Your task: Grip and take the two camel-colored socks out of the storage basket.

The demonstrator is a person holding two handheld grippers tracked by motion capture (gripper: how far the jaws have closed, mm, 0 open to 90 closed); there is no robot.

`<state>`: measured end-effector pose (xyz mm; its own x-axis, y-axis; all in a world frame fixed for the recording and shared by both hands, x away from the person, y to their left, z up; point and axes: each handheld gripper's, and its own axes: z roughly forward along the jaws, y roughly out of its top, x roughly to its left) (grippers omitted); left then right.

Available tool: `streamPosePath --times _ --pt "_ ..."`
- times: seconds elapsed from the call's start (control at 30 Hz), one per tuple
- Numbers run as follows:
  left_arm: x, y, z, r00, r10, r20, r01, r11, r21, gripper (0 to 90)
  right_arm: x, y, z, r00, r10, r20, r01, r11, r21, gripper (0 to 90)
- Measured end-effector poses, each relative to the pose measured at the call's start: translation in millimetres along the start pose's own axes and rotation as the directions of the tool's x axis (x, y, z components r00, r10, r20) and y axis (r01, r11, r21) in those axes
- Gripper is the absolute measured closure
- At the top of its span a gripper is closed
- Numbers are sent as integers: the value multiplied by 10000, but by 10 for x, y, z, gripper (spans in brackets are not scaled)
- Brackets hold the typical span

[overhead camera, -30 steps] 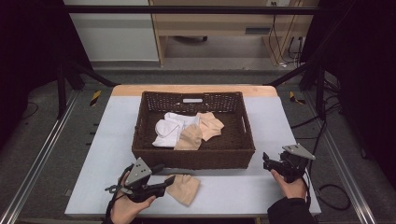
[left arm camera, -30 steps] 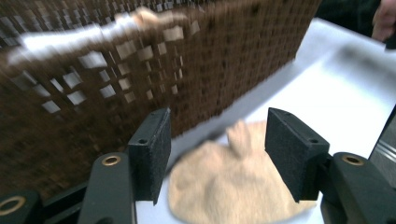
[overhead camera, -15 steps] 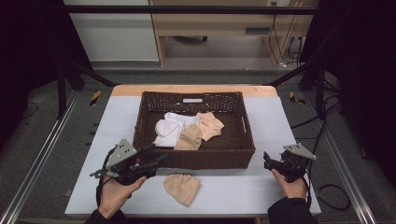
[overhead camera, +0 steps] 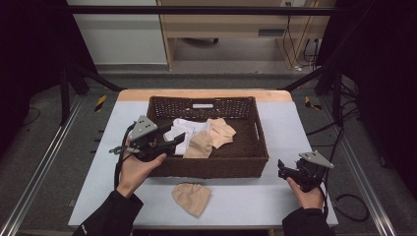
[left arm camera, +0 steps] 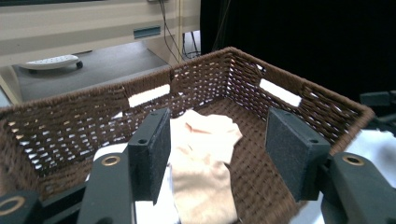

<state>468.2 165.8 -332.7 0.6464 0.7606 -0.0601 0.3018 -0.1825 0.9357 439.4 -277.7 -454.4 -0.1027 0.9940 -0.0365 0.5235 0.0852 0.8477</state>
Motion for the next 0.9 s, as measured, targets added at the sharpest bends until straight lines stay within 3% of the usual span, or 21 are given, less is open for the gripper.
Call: streamPosePath --times 0.17,0.3,0.4,0.5,0.73,0.9 --pt "81 87 215 10000 7 -56 -6 9997 233 410 -3 4 -4 10000 92 -17 -92 10000 -13 38" --pt "142 128 362 9995 -37 -328 49 9993 367 417 6 12 -8 9999 112 -43 -112 9999 -78 38" --pt "183 147 465 9985 144 -528 -122 9991 410 417 11 3 5 10000 34 -67 -34 10000 19 40" --pt "232 172 549 9966 155 -807 -108 9983 574 417 21 -9 10 10000 7 -83 -7 10000 38 42" --pt "320 254 687 9948 232 -992 -183 9986 506 427 15 -13 25 10000 37 -49 -37 10000 89 42" --pt "389 213 826 9945 241 -1021 -168 9973 715 440 12 2 12 10000 51 -35 -51 10000 -8 46"
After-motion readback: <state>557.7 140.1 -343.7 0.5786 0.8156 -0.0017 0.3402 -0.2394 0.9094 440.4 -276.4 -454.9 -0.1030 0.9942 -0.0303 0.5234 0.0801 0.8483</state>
